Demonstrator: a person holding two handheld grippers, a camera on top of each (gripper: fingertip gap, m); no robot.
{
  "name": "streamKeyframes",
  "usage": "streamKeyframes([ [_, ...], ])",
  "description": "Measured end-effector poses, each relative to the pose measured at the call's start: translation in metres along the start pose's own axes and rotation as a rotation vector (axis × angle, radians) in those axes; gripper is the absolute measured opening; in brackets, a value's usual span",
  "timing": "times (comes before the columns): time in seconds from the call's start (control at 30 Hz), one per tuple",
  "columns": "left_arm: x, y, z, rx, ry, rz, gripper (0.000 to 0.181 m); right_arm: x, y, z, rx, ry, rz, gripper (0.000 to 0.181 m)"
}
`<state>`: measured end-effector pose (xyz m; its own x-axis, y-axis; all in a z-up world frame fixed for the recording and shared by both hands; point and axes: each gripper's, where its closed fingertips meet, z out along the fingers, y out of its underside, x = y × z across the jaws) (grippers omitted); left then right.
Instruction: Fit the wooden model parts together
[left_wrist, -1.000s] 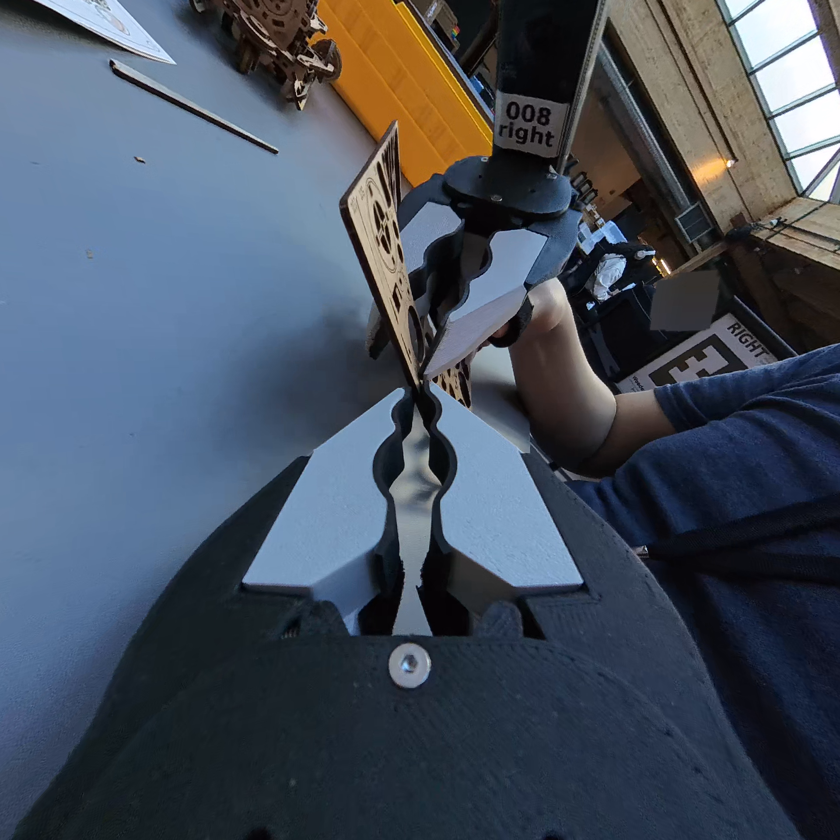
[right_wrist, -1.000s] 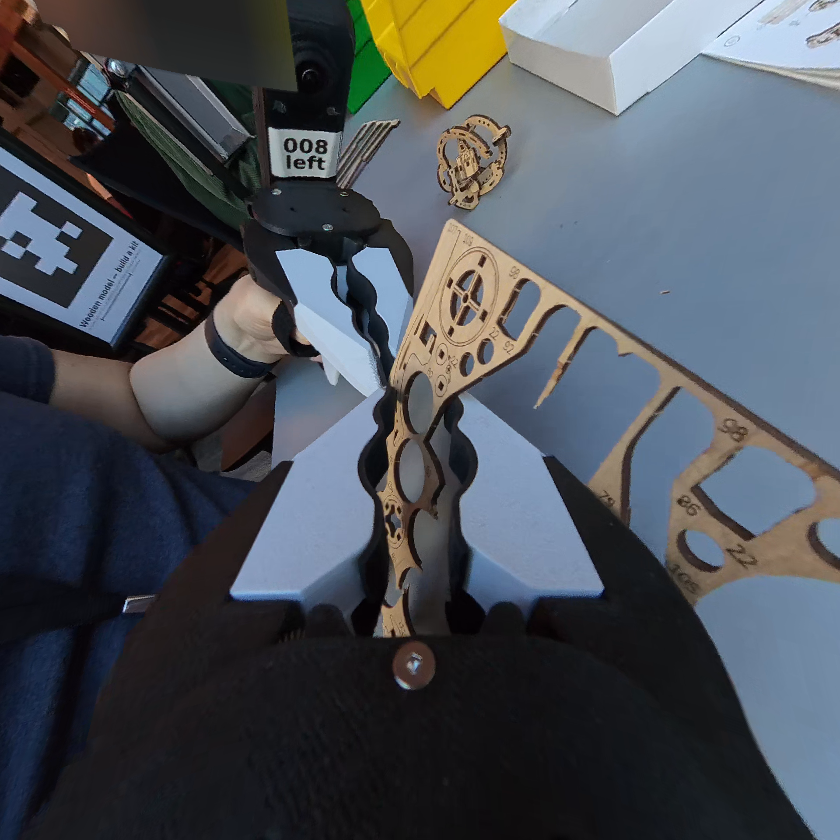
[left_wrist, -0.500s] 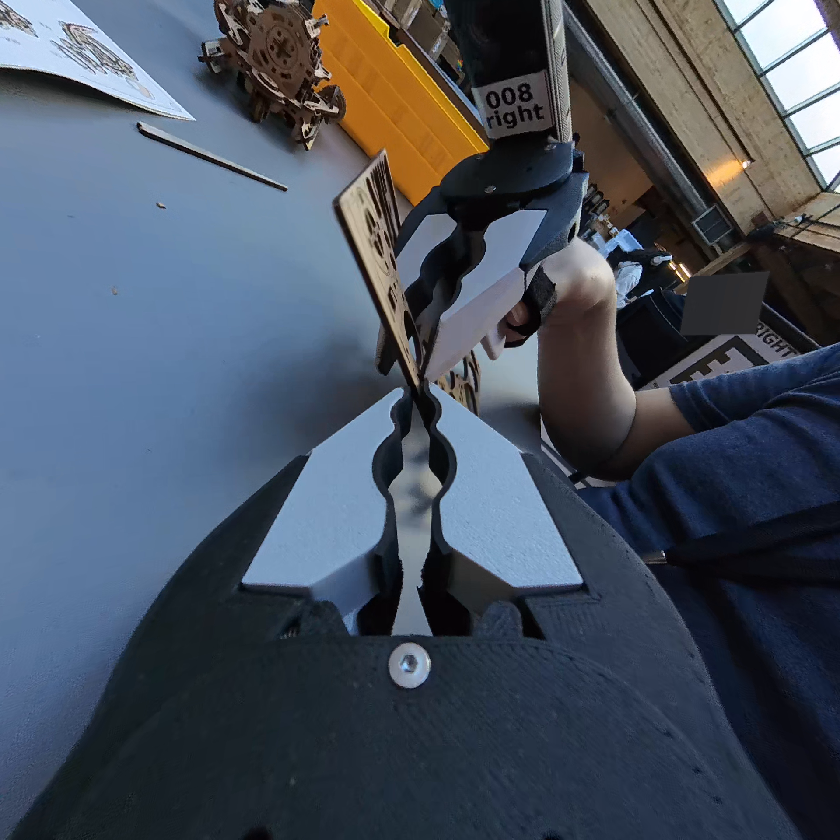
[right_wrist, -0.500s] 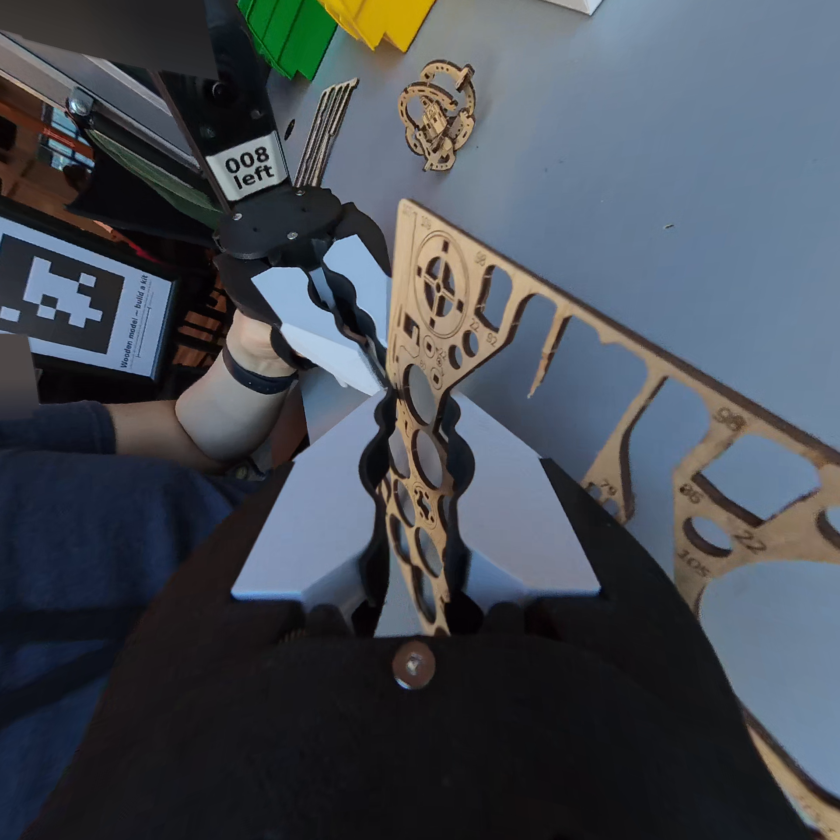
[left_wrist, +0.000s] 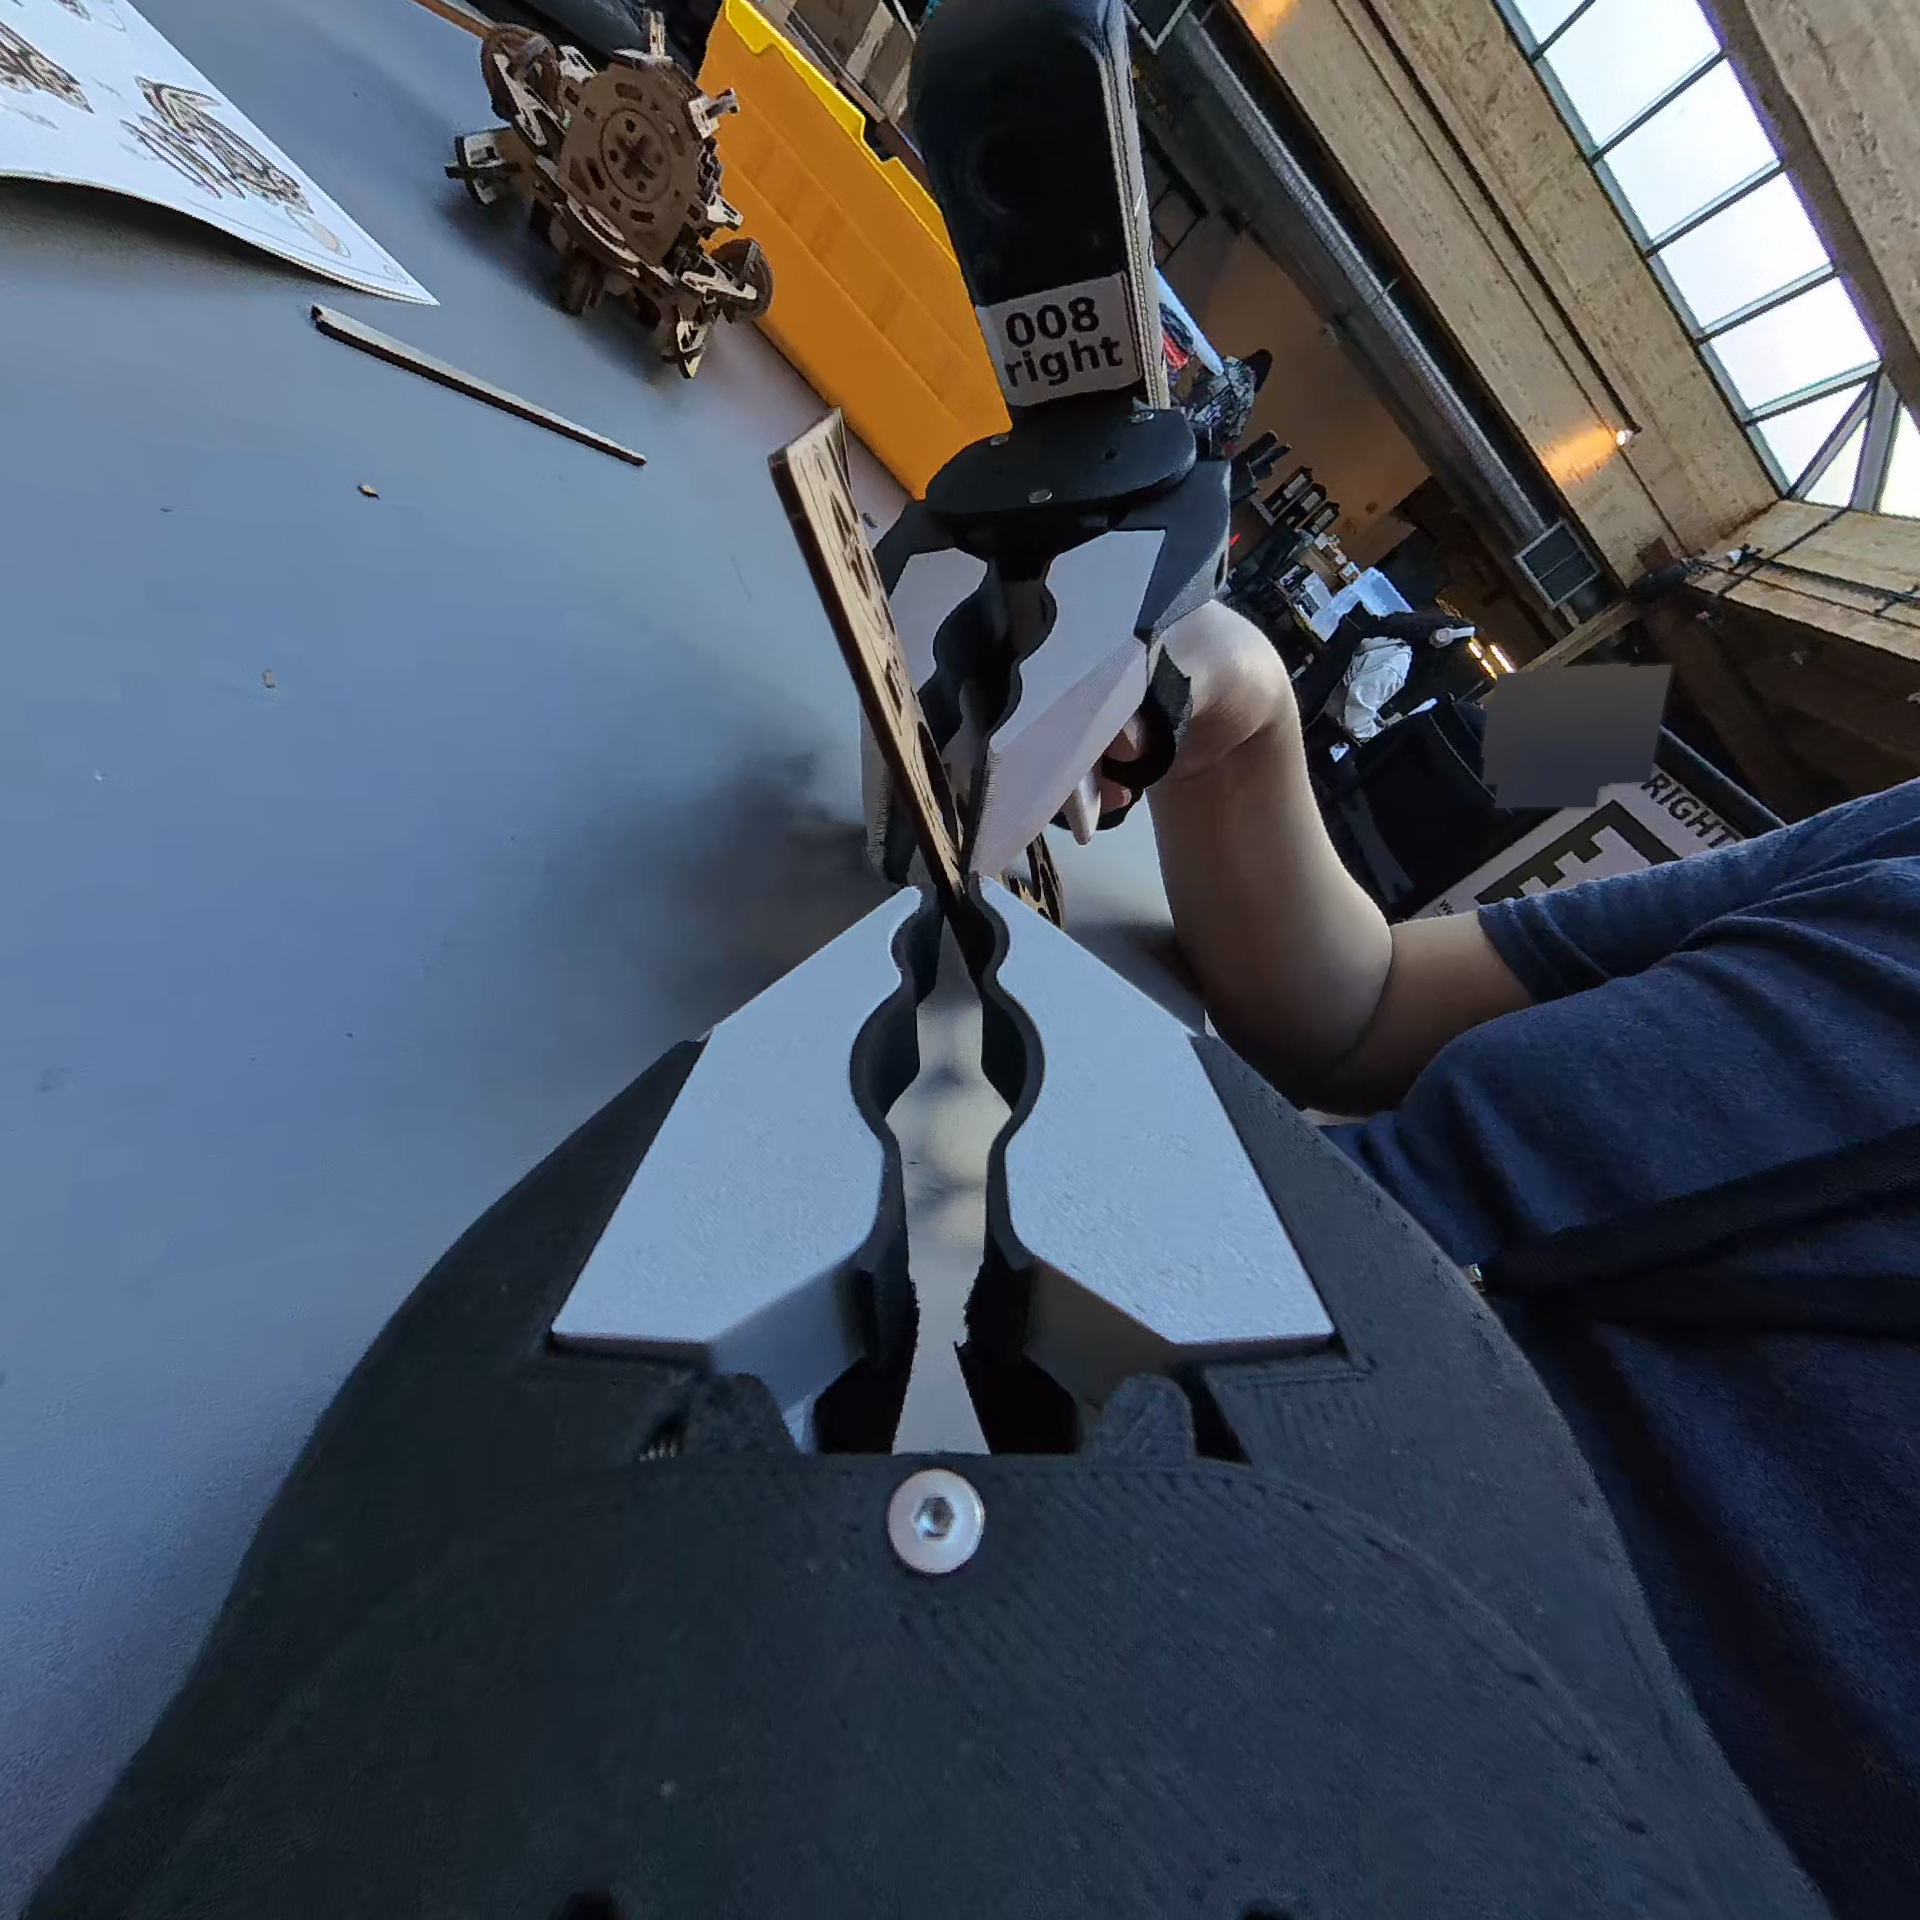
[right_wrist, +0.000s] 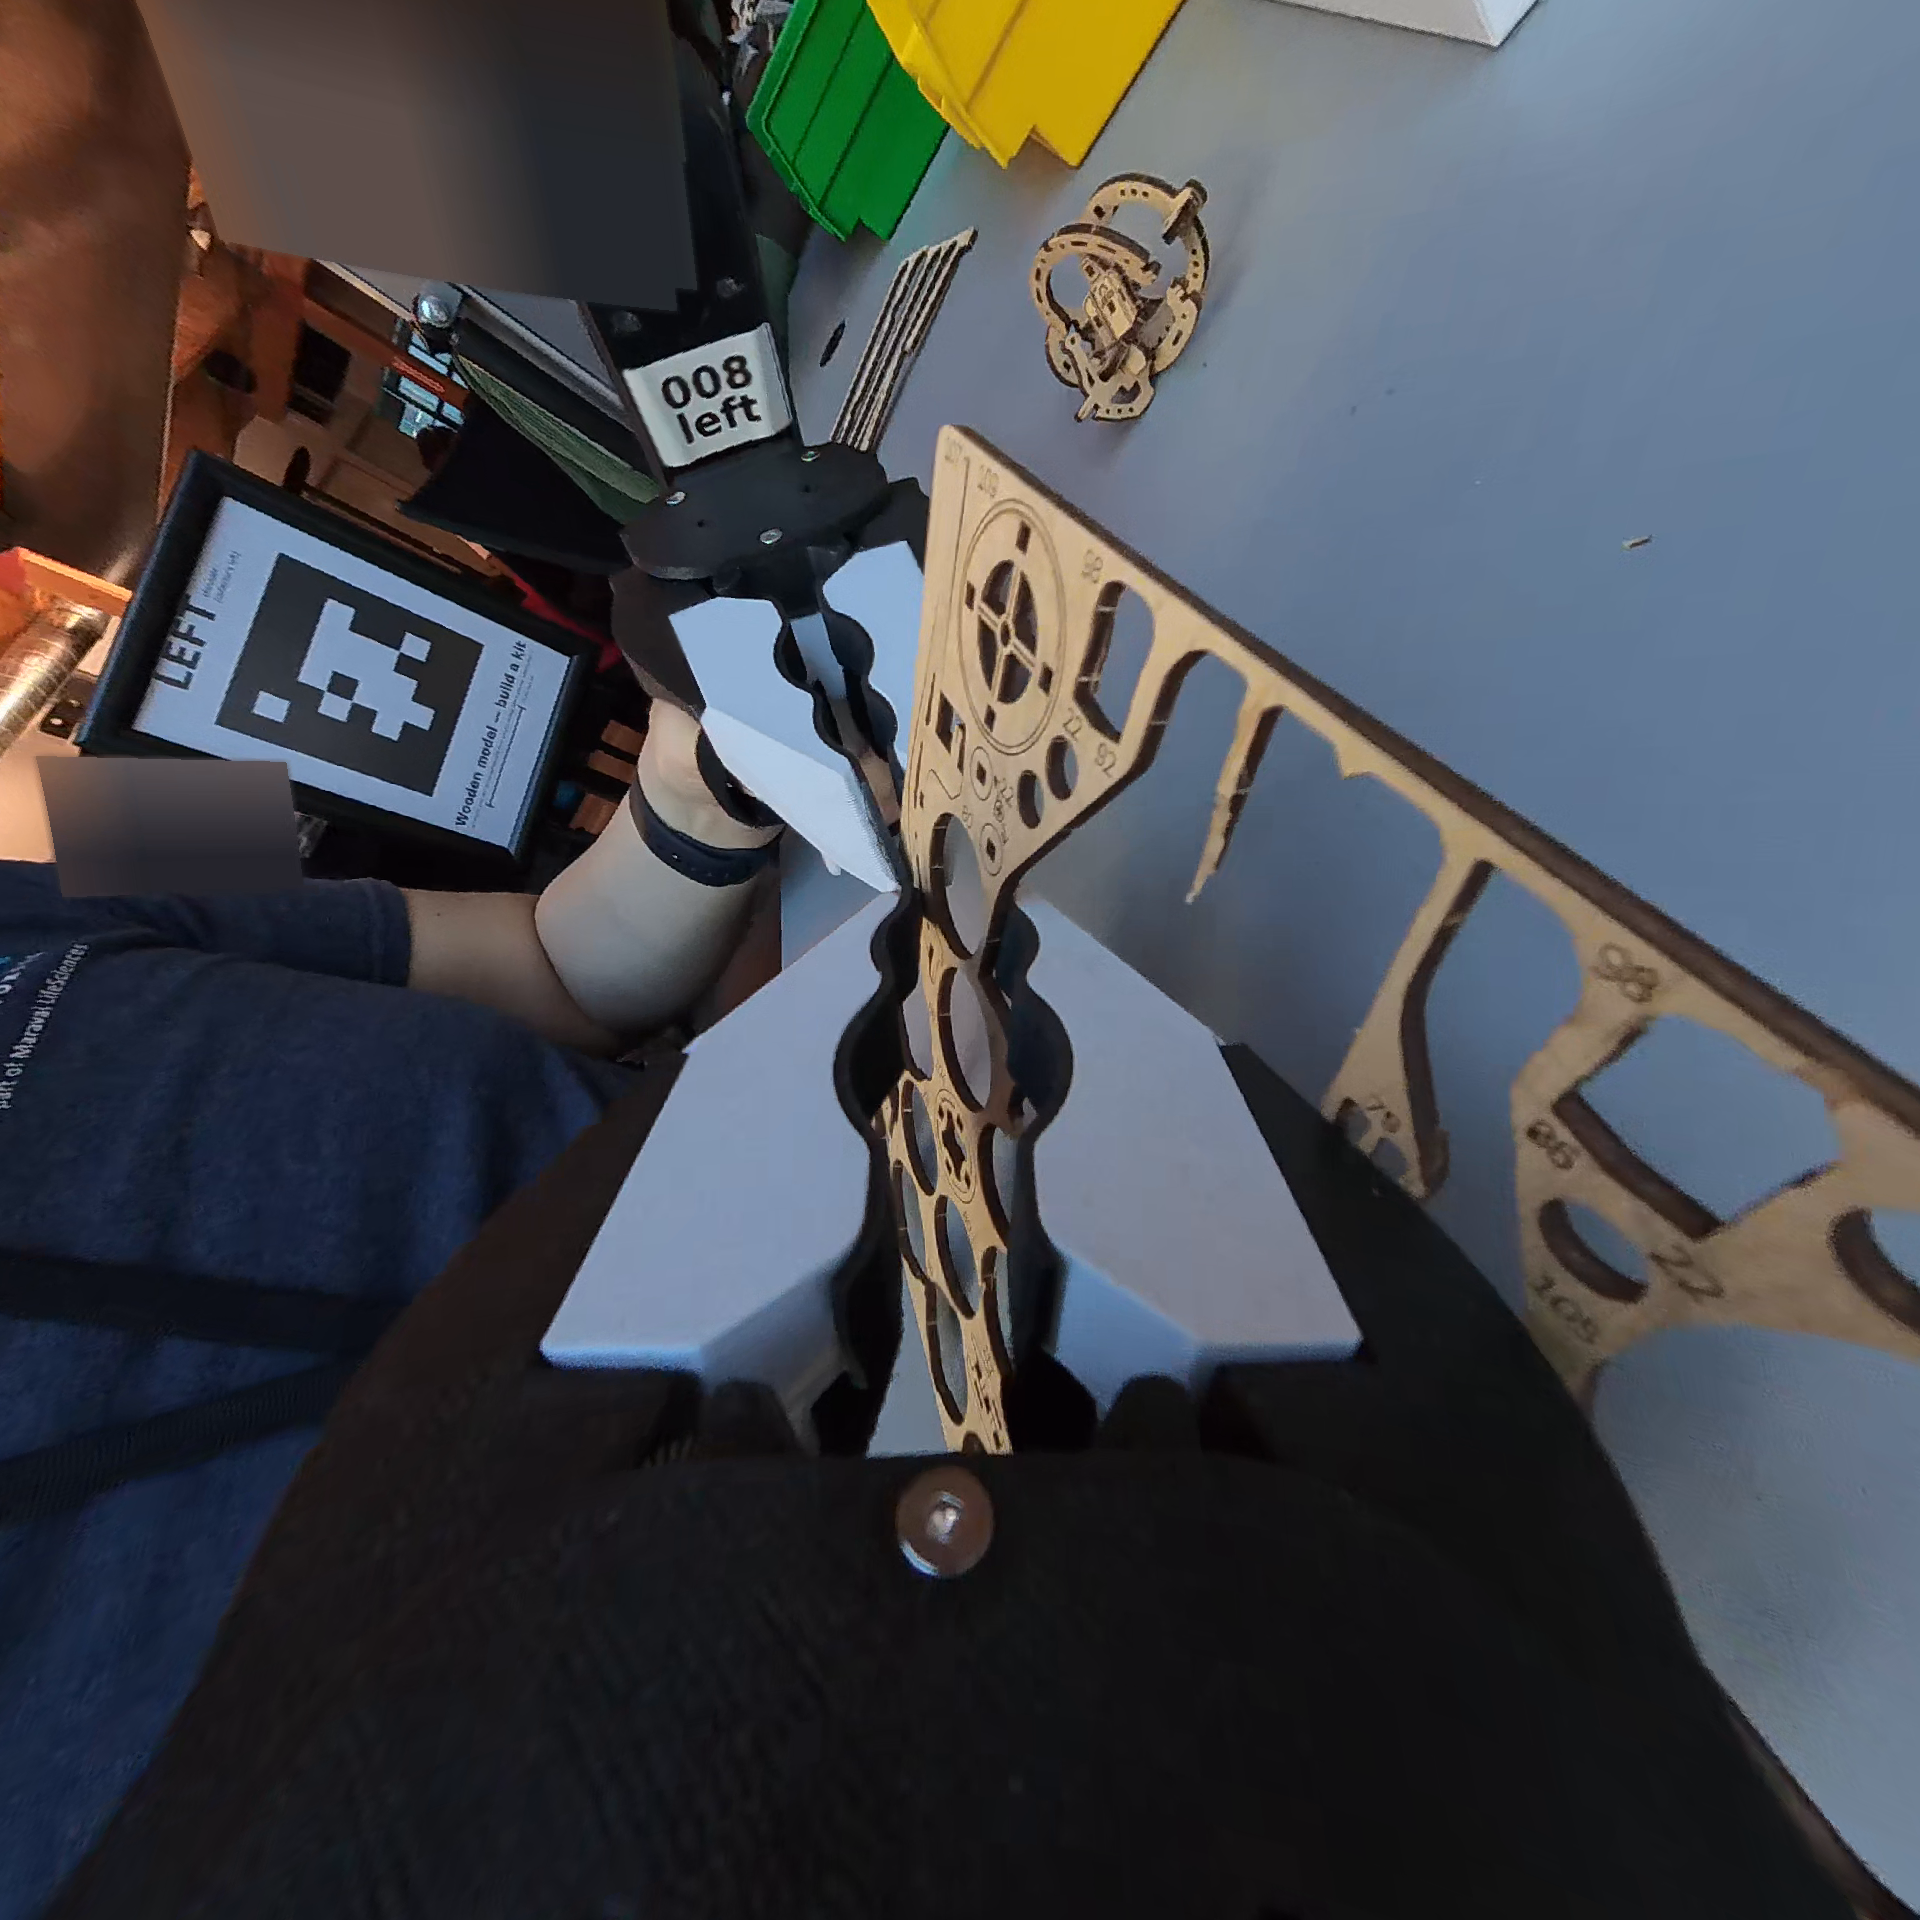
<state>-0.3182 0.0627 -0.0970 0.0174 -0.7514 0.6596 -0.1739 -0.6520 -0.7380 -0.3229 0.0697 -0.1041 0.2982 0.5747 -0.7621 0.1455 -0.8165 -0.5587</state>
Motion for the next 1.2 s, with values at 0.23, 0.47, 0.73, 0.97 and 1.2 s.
streamKeyframes([
  [0.23,-0.005,0.005,0.003,-0.029,-0.047,-0.007,0.003,0.003,-0.002,0.001,0.020,0.010,-0.030,0.011],
  [0.47,-0.001,-0.001,0.001,0.031,0.003,-0.051,0.001,0.000,-0.005,0.000,0.048,-0.002,-0.038,0.012],
  [0.73,0.000,-0.001,0.000,0.045,0.010,-0.068,0.001,-0.001,-0.005,0.000,0.055,0.004,-0.055,0.012],
  [0.97,0.001,-0.002,-0.001,0.058,0.010,-0.056,0.001,-0.002,-0.006,0.000,0.063,0.004,-0.064,0.012],
  [1.2,0.003,-0.009,0.001,0.086,-0.019,0.029,0.002,-0.004,-0.011,-0.004,0.092,-0.003,-0.093,0.013],
])
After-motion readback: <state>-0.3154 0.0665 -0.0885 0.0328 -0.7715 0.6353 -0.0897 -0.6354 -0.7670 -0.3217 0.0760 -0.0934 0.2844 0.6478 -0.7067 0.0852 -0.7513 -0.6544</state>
